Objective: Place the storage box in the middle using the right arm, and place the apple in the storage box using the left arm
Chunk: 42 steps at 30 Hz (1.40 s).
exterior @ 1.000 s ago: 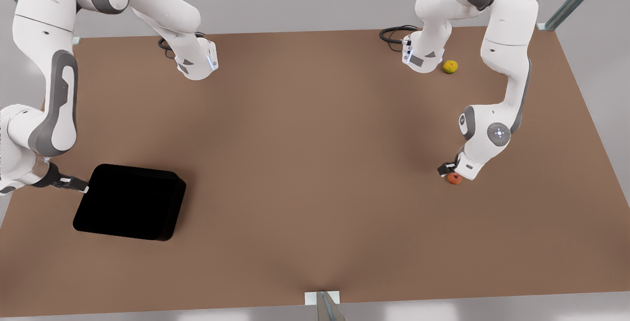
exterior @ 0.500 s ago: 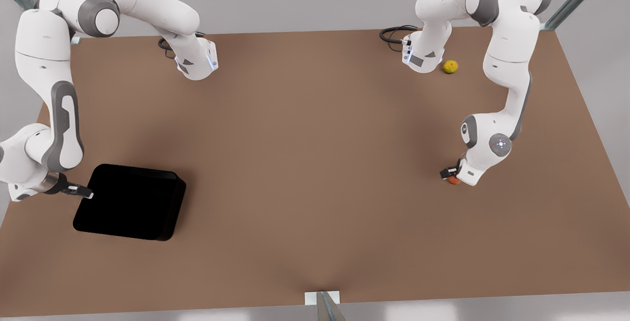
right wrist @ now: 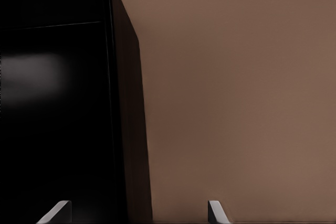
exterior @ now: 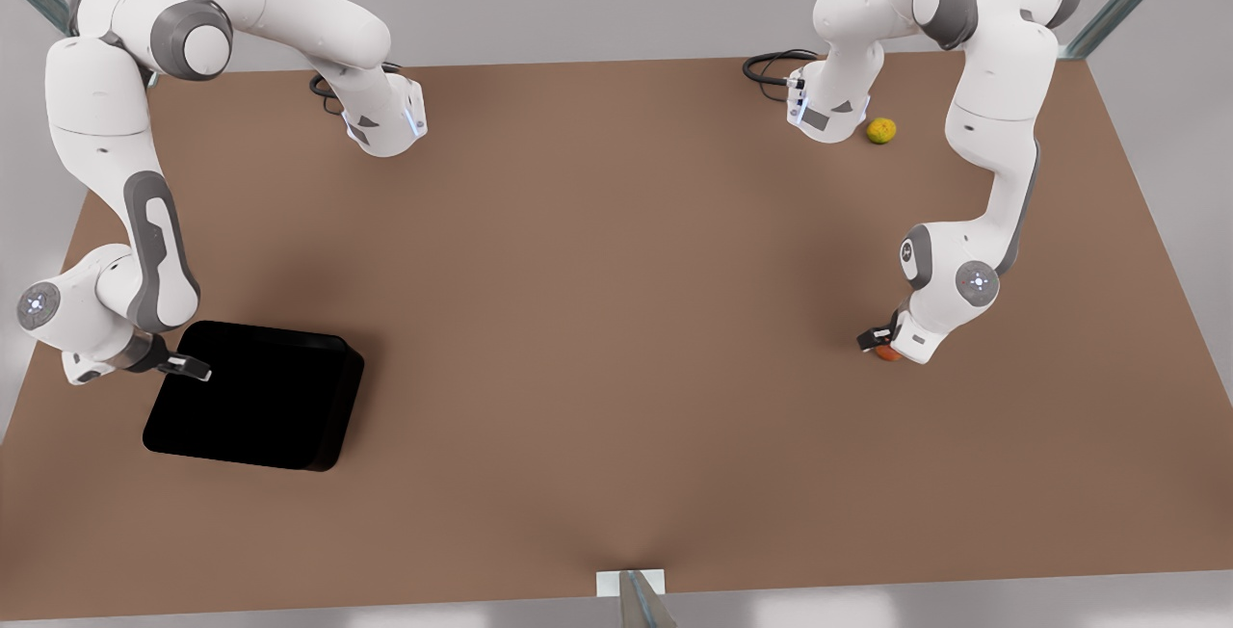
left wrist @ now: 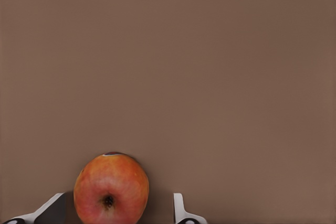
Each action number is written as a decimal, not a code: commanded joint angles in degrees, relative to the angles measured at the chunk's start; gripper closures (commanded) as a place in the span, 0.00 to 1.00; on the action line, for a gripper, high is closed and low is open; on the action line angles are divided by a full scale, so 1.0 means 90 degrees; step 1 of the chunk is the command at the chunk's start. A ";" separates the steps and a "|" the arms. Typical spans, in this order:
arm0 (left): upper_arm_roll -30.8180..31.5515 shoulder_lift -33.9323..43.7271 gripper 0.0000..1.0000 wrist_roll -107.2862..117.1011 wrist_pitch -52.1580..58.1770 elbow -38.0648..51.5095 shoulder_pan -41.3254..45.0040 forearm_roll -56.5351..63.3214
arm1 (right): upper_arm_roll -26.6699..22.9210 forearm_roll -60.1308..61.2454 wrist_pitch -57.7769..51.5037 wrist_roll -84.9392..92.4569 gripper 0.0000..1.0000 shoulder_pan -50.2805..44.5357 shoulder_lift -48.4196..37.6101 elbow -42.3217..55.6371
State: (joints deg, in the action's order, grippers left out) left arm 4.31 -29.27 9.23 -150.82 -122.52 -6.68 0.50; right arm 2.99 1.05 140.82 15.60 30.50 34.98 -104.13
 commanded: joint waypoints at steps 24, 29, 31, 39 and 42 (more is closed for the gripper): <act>0.0107 0.0049 0.01 -0.0019 0.0098 -0.0029 -0.0117 0.0013 | -0.0010 -0.0029 -0.0051 0.0024 0.79 -0.0078 -0.0030 0.0067; 0.0107 0.0049 0.01 -0.0029 0.0098 -0.0029 -0.0117 0.0013 | 0.0029 0.0108 -0.1028 -0.0074 0.79 -0.0107 -0.0254 0.0281; 0.0117 0.0049 0.01 -0.0029 0.0107 -0.0029 -0.0127 0.0013 | 0.0117 0.0333 -0.1194 -0.0073 0.79 -0.0107 -0.0352 0.0281; 0.0117 0.0059 0.01 -0.0029 0.0107 -0.0029 -0.0127 0.0013 | 0.0830 0.0538 -0.2239 -0.0366 0.79 -0.0331 -0.0430 0.1268; 0.0117 0.0059 0.01 -0.0029 0.0107 -0.0029 -0.0127 0.0013 | 0.0830 0.0469 -0.2249 -0.0679 0.79 -0.0966 -0.0459 0.1375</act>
State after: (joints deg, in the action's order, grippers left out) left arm 5.36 -28.74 8.97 -149.85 -122.78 -7.82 0.60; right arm 10.46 5.34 120.67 9.53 20.45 30.93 -91.60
